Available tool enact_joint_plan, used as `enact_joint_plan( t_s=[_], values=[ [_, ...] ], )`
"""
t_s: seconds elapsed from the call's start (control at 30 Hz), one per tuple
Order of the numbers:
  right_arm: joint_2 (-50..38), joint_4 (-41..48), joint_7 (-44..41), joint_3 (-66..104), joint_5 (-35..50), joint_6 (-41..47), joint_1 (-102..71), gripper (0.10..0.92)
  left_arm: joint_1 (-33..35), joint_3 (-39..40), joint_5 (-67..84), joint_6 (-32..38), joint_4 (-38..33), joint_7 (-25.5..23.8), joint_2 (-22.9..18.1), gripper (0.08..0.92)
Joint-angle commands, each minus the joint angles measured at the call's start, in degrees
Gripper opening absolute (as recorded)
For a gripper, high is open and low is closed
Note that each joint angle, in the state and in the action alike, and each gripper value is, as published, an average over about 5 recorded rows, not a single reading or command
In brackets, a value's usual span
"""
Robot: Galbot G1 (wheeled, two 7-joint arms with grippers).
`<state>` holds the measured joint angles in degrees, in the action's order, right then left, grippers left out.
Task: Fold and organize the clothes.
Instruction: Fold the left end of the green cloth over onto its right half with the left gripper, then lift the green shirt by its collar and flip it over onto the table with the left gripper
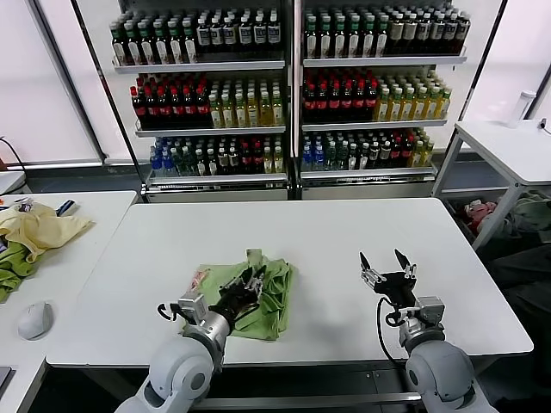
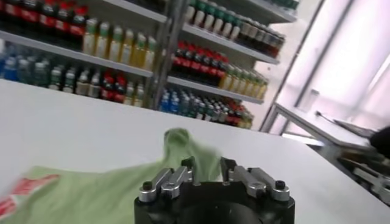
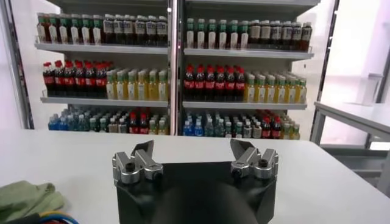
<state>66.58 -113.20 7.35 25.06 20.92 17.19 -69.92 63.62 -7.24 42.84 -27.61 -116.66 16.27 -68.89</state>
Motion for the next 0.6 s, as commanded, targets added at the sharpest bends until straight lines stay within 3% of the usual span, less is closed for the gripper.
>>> enact_joint_plan(
  t_s=[0.03, 0.2, 0.4, 0.6],
  values=[
    [0.0, 0.2, -0.1, -0.2, -0.1, -0.1, 0.2, 0.823, 3.4, -1.0, -1.0, -1.6, -6.2, -5.5, 0.7, 0.478],
    [0.1, 0.4, -0.1, -0.4, -0.1, -0.3, 0.3, 0.823, 7.5, -9.1, -0.9, 0.0, -6.6, -4.1, 3.1, 0.625],
    [0.2, 0.3, -0.2, -0.6, -0.1, -0.4, 0.2, 0.823, 8.3, -18.3, -2.3, 1.9, 1.5, -0.7, 6.3, 0.785],
    [0.3, 0.4, -0.2, -0.8, -0.4, -0.6, 0.0, 0.823, 7.1, -20.1, -4.7, 2.5, 8.9, -0.1, 7.3, 0.822]
  ],
)
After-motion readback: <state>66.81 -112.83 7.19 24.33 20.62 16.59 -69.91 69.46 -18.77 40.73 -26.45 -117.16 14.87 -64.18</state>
